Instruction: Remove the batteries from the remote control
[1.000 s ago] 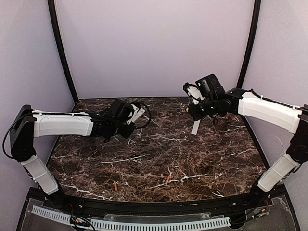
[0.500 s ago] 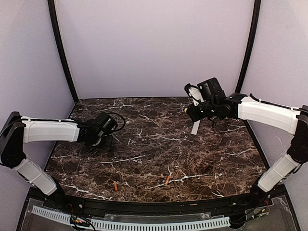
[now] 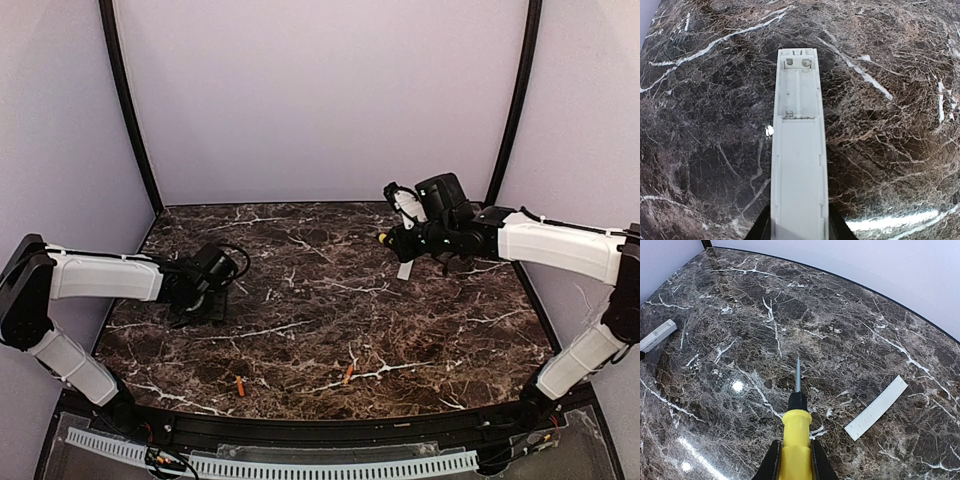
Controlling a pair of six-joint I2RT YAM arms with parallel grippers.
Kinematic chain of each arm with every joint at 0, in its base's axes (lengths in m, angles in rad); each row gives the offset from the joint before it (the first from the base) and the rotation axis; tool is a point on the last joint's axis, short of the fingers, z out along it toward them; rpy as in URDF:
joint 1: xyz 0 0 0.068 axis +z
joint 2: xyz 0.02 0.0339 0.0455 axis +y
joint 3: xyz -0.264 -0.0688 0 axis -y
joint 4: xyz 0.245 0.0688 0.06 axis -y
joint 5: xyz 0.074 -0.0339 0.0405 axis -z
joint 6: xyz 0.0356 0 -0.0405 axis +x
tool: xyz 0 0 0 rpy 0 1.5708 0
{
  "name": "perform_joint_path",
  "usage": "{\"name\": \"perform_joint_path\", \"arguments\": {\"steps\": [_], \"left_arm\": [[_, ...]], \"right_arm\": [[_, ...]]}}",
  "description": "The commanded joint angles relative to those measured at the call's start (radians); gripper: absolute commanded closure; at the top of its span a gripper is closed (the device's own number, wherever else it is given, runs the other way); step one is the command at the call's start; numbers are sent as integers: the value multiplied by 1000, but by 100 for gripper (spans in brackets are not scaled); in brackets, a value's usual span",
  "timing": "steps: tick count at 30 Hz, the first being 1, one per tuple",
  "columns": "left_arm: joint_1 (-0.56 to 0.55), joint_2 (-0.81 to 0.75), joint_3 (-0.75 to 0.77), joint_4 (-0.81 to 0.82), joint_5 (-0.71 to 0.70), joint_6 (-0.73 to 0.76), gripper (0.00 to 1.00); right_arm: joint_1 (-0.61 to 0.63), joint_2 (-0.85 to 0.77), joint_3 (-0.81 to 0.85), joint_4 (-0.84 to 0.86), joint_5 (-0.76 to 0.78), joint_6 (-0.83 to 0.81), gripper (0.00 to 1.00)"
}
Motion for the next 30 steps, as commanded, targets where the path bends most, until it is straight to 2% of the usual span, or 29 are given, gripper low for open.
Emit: {"name": "perform_joint_path", "arguments": {"steps": [1,5,8,13,16,21,23,27,30], "left_arm": [[4,-10,-42,-31,26,-61,97],[4,-4,-63,-31,20,-82,90],[4,-4,-82,-19,25,-97,79],[4,-11,-99,-18,30,-107,52],[4,-28,-105,-27,27,-109,40],[4,-76,-92,-52,11,-99,10],[5,-101,-67,-75,-4,-85,3],[5,-162,5,-92,-10,-24,1],[4,-186,67,-39,58,65,2]], "right_arm": [[-7,-26,-23,77,-39,16,100],[-6,-23,-22,92,-64,20,100],[-7,-21,-24,106,-80,24,100],[-7,-22,-30,119,-88,33,100],[-7,-24,-39,129,-89,36,100],[-6,-27,-47,143,-91,42,100],[-7,-30,-52,161,-91,47,100],[-12,-28,-54,214,-149,82,100],[-14,-30,-53,266,-167,134,100]]}}
